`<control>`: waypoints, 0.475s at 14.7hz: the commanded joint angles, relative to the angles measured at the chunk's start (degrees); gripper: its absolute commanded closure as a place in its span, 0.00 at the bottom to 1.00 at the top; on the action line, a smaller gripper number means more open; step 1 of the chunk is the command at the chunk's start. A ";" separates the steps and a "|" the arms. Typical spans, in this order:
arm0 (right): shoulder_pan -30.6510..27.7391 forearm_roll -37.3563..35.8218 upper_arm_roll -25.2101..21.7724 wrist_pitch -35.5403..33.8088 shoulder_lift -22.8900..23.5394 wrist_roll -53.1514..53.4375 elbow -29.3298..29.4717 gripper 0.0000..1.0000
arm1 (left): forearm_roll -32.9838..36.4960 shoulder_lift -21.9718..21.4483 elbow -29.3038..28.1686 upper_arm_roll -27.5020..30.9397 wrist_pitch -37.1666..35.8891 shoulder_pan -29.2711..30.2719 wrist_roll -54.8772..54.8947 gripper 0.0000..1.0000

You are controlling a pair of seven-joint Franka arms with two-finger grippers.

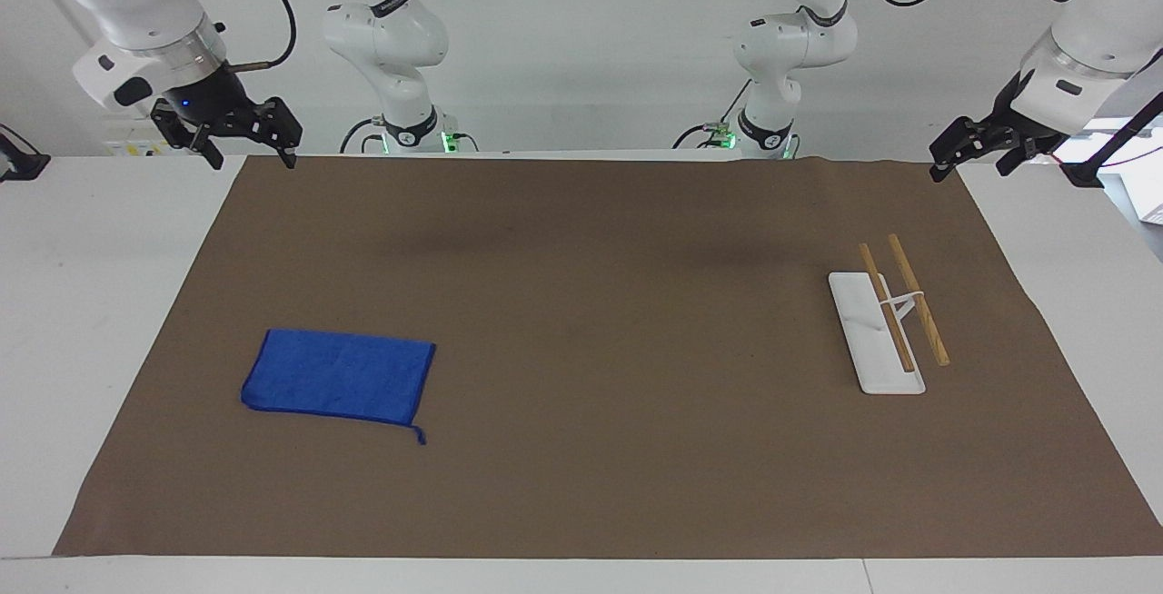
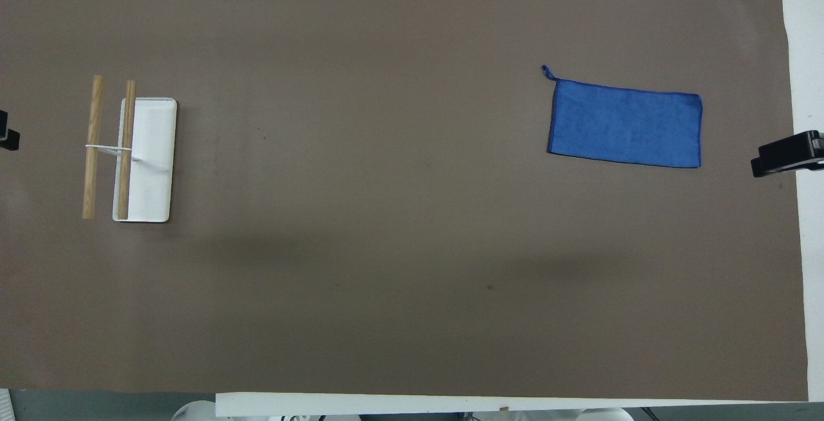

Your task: Right arm passes towel to left arm to hang

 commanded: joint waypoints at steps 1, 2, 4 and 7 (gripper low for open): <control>-0.08 0.87 0.16 8.14 -1.24 -2.33 -5.02 0.00 | 0.89 -1.36 -1.47 0.05 0.49 0.12 0.22 0.00; -0.08 0.87 0.16 12.19 -0.63 -2.07 -7.31 0.00 | 0.89 -1.36 -1.47 0.05 0.49 0.12 0.22 0.00; -0.08 0.95 0.25 17.74 3.65 -1.45 -8.56 0.00 | 0.89 -1.36 -1.47 0.05 0.49 0.12 0.31 0.00; 0.18 0.95 0.51 27.67 12.88 1.69 -8.65 0.00 | 0.89 -1.36 -1.47 0.05 0.49 0.12 0.22 0.00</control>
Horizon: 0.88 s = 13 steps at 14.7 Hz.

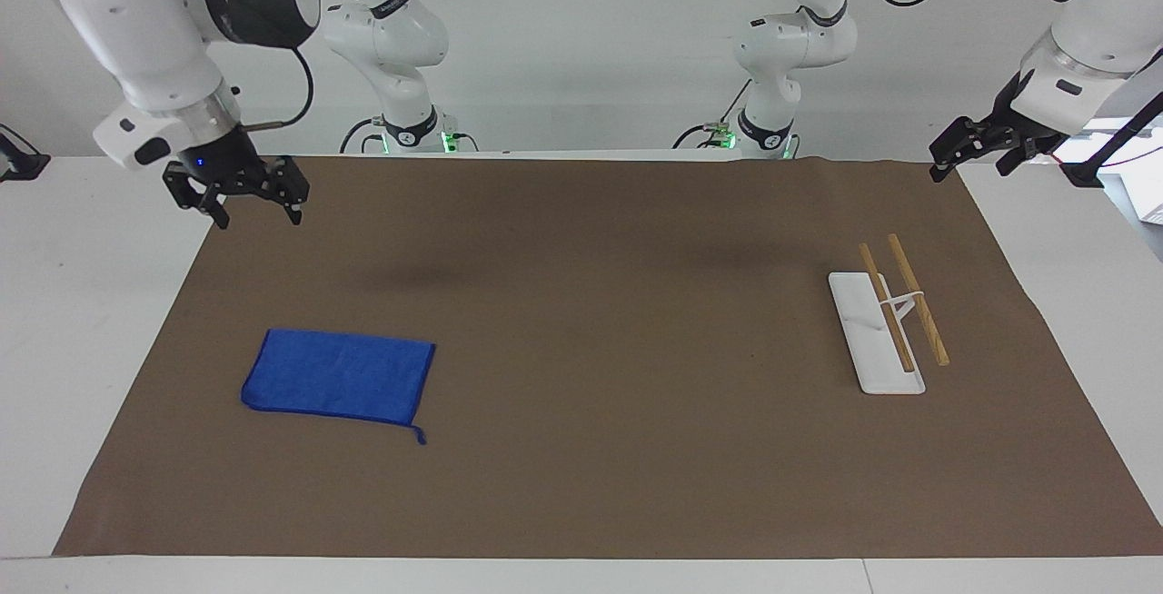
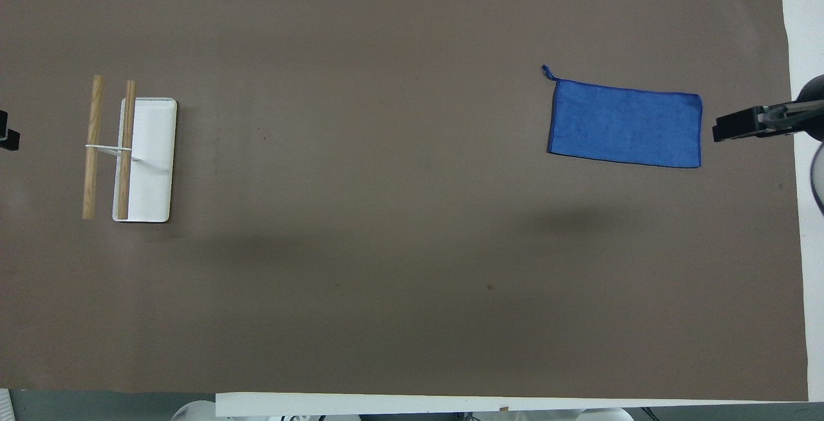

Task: Right arm passes towel to left arm to hang
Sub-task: 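Reach the right gripper down to the blue towel's near edge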

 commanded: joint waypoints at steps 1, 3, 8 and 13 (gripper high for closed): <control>1.00 0.87 0.55 7.19 8.34 4.78 0.58 0.00 | 0.89 -1.36 -1.47 0.05 0.49 0.12 0.22 0.00; 3.11 0.96 0.46 11.59 12.38 9.61 0.23 0.00 | 0.89 -1.36 -1.47 0.05 0.49 0.12 0.22 0.00; 2.59 0.87 0.46 19.77 16.80 12.28 -5.21 0.00 | 0.89 -1.36 -1.47 0.05 0.49 0.12 0.22 0.00; 1.54 0.43 0.37 25.40 16.27 9.56 -12.07 0.06 | 0.89 -1.36 -1.47 0.05 0.49 0.12 0.22 0.00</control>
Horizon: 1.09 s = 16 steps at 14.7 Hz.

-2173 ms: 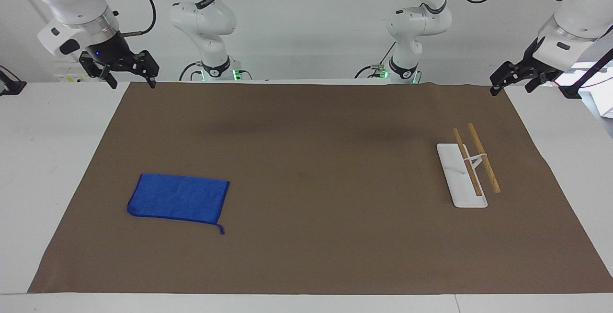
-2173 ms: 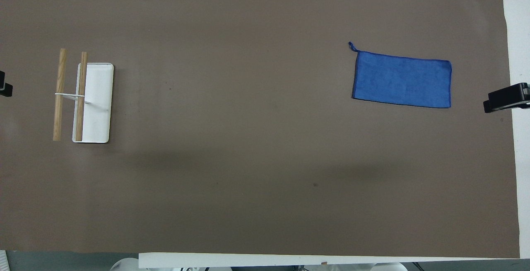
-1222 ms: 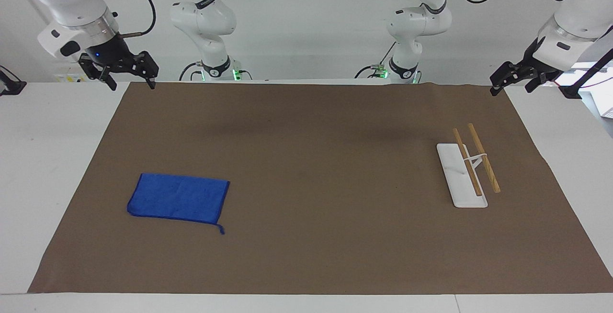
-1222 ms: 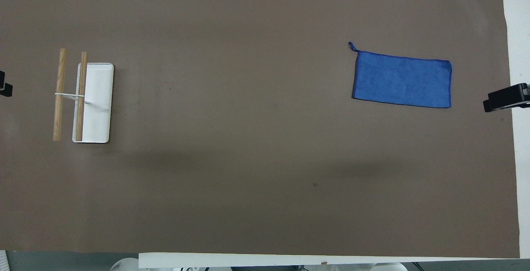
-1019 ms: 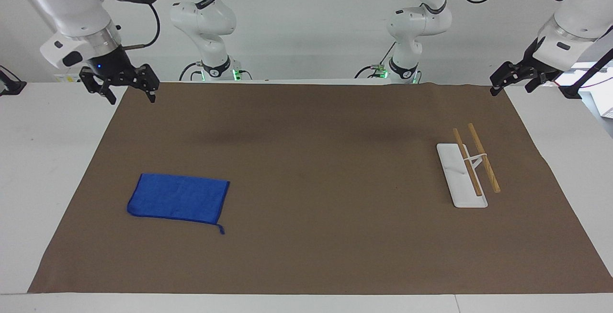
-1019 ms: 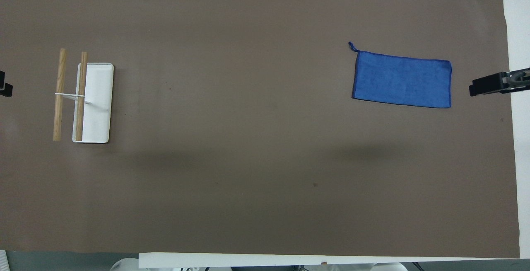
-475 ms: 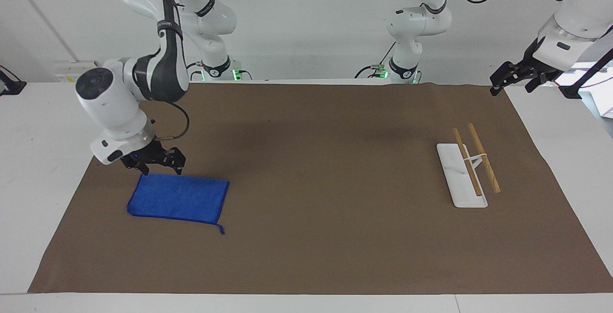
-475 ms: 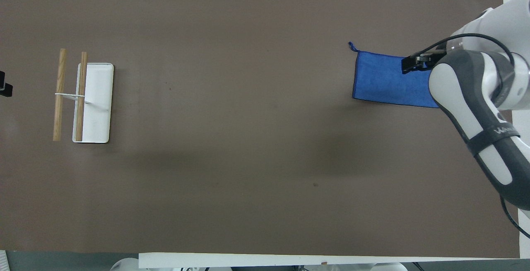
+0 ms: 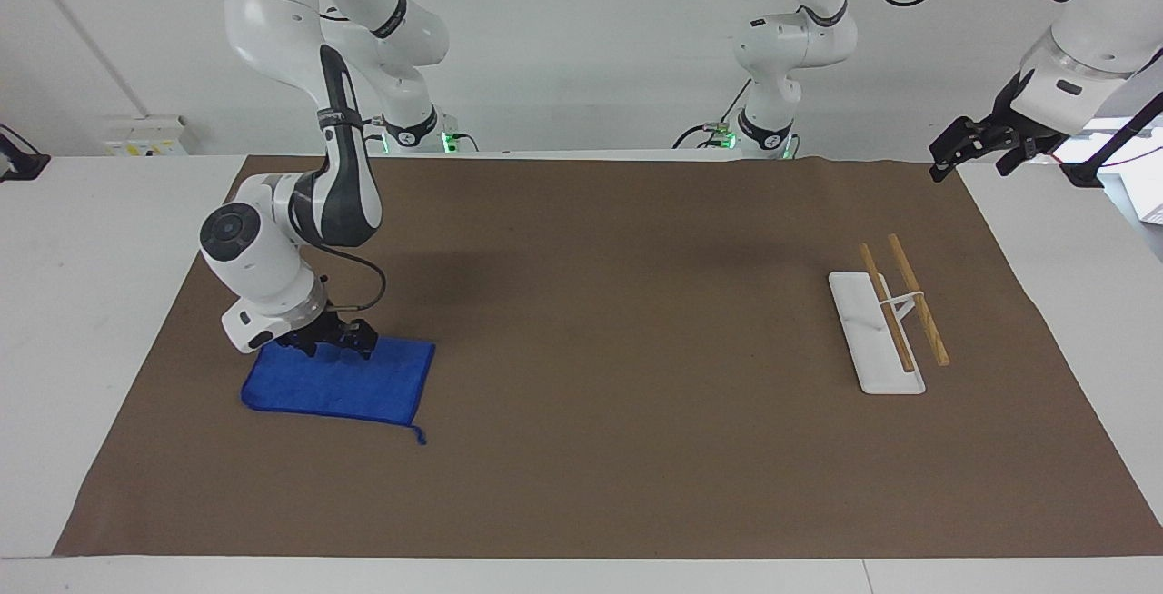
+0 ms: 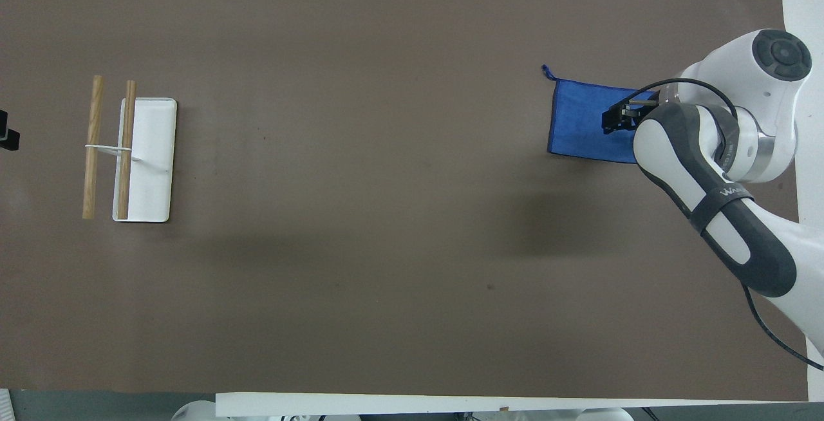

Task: Right arm passes towel to left arm to hang
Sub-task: 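Reach the right gripper down to the blue towel's near edge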

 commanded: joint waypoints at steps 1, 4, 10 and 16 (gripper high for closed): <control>-1.08 0.13 0.38 3.38 -1.91 -2.19 -4.34 0.09 | 0.89 -1.36 -1.47 0.05 0.49 0.12 0.22 0.00; -1.17 -0.04 0.38 3.57 -1.38 -2.37 -4.34 0.22 | 0.89 -1.36 -1.47 0.05 0.49 0.12 0.22 0.00; -0.82 -0.13 0.38 3.39 -0.77 -3.16 -4.34 0.94 | 0.89 -1.36 -1.47 0.05 0.49 0.12 0.22 0.00; 0.58 0.92 2.30 -12.47 -0.77 -2.82 7.84 1.00 | 0.89 -1.36 -1.47 0.05 0.49 0.12 0.22 0.00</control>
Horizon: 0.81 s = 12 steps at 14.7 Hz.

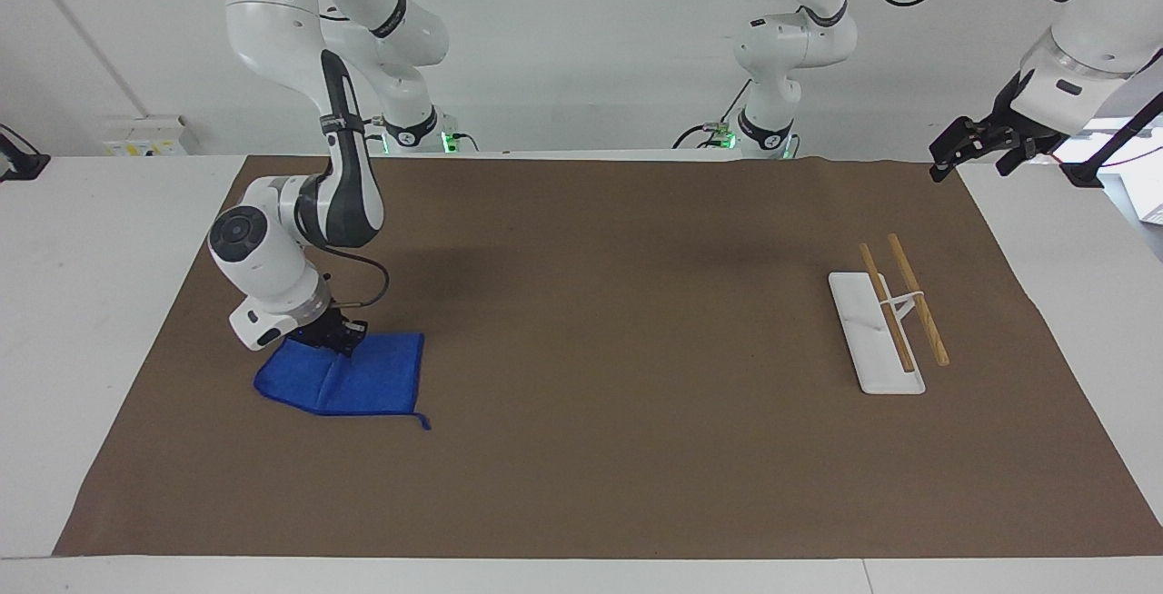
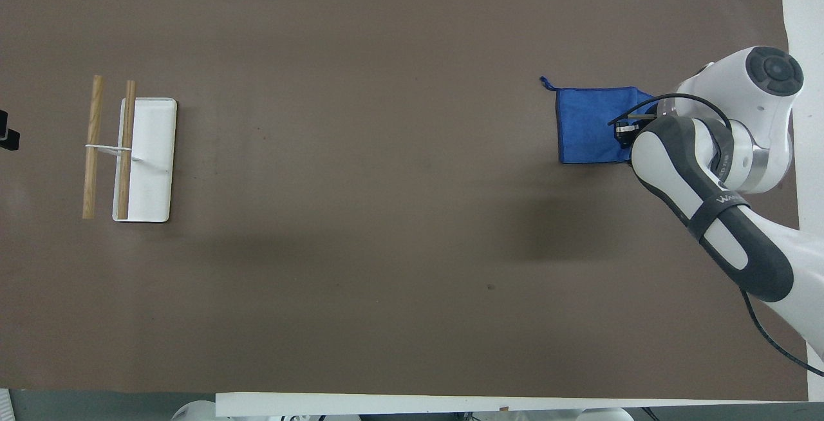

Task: Right arm passes towel to left arm to hang
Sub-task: 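Close the right gripper on the blue towel and lift it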

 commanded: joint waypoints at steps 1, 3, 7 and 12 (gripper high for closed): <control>1.55 1.32 2.98 -10.92 -0.37 0.46 9.68 1.00 | 0.89 -1.36 -1.47 0.05 0.49 0.12 0.22 0.00; 2.09 7.35 5.80 -15.51 -0.63 5.10 14.27 1.00 | 0.89 -1.36 -1.47 0.05 0.41 0.12 0.22 0.00; 4.10 20.54 9.67 -15.27 -1.68 19.16 16.48 1.00 | 0.89 -2.50 -3.31 0.40 -3.02 0.21 -1.00 0.00; 11.12 35.85 10.29 -10.45 -1.86 32.35 16.40 1.00 | 0.71 -5.12 -8.74 -0.21 1.43 -1.10 -19.94 0.00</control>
